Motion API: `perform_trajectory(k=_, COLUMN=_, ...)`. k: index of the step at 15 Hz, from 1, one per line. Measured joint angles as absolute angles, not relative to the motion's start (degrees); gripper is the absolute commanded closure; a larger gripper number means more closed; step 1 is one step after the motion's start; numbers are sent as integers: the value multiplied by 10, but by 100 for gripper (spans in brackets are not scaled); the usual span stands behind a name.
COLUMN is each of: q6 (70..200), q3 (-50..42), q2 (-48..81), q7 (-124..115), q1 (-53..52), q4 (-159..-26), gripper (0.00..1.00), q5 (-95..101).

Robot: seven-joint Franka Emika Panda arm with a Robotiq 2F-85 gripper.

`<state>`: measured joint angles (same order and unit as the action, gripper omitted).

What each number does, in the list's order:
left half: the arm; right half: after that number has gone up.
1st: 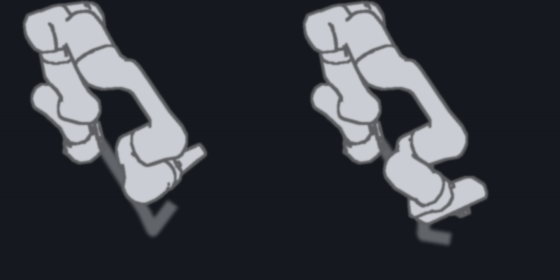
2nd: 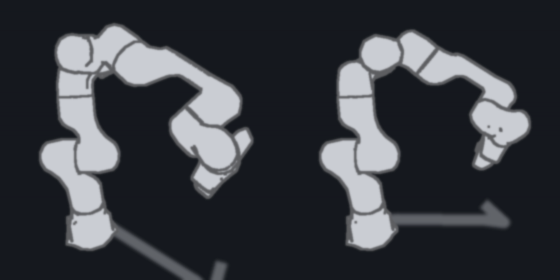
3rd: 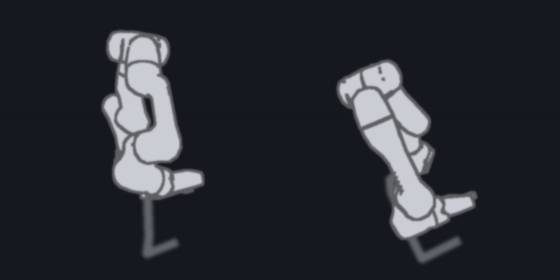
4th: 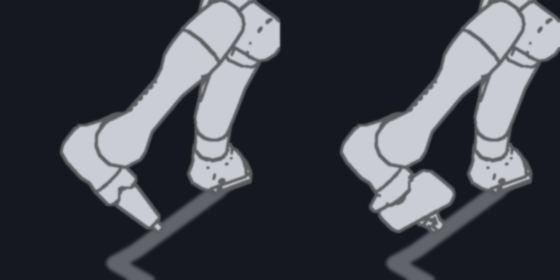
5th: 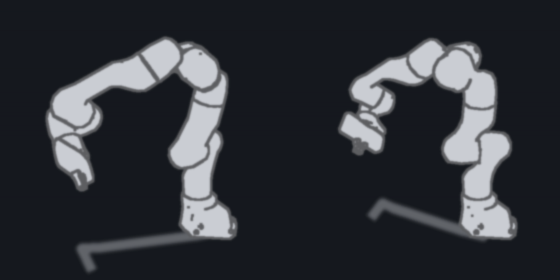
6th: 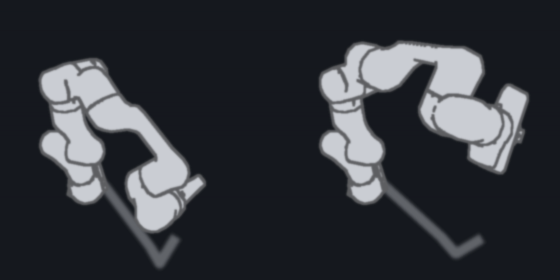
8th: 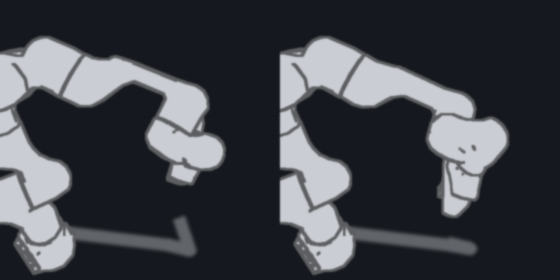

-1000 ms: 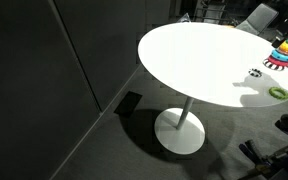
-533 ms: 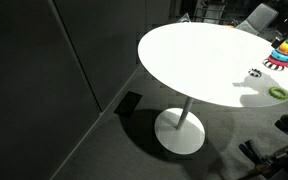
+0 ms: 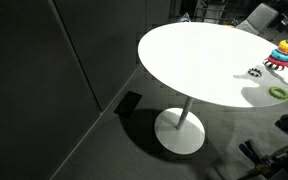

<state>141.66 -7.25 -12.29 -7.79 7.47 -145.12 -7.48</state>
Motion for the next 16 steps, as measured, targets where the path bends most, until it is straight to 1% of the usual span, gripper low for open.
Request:
perform_trajectory(k=6, q6=1378, q3=-99, q2=-85, q7=-78, q1=103, q4=-1381, gripper=0, q5=-75)
perform_trajectory(k=16, q6=1351, q3=-132, q2=37, q7=-77, q1=125, q4=-1279, gripper=0, q5=-78)
